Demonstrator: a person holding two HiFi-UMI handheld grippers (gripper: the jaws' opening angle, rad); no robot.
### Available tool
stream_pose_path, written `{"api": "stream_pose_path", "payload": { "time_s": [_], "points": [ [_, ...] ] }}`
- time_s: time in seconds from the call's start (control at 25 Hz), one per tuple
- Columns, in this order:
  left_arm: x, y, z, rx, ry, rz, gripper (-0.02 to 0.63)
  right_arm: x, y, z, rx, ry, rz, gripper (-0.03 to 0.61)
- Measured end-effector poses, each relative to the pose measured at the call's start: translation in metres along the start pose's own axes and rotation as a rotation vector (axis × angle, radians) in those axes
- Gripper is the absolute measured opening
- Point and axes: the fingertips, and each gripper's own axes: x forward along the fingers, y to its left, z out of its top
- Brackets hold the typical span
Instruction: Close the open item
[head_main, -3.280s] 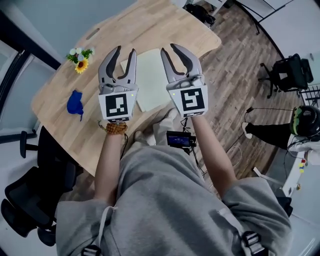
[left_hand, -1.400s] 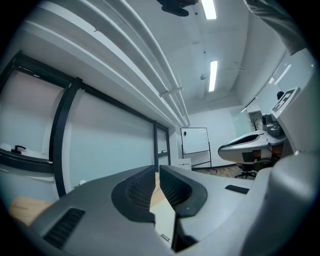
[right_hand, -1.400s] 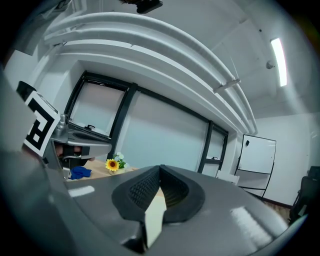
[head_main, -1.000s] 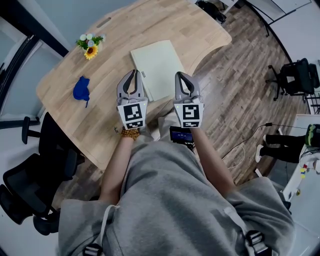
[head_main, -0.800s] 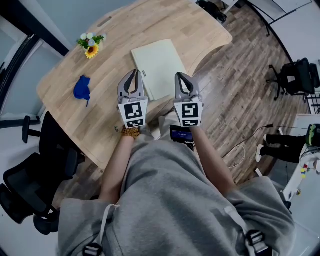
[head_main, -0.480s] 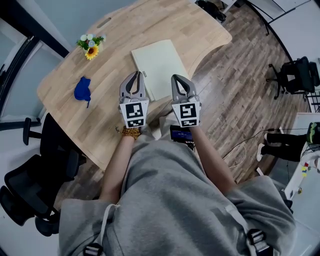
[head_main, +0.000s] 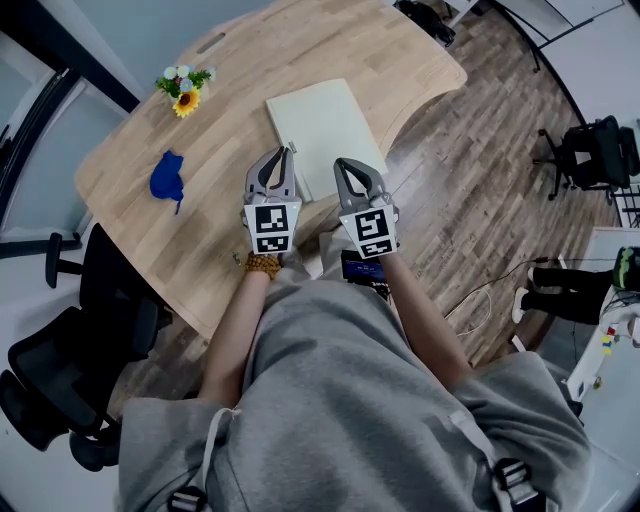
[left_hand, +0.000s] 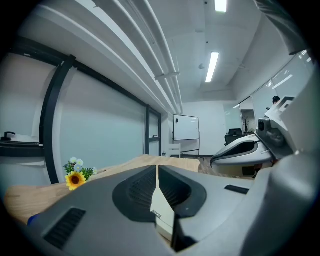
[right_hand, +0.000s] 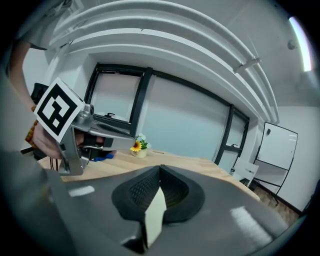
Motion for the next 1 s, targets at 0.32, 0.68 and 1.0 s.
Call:
{"api": "stream_pose_path", "payload": {
  "time_s": [0.32, 0.68, 1.0],
  "points": [
    [-0.002, 0.003, -0.009, -0.017, 0.025, 0.007, 0.023, 0.004, 0.012, -0.010, -0.013, 0.028, 0.049, 0.011],
    [-0.006, 0.001, -0.024, -0.037, 0.059, 0.004, 0.023, 0.002, 0.020, -0.029, -0.018, 0.068, 0.085, 0.011],
    [-0.008, 0.001, -0.052, -0.068, 0.133, 0.001, 0.022, 0.000, 0.019, -0.054, -0.018, 0.115, 0.107, 0.011]
  ]
}}
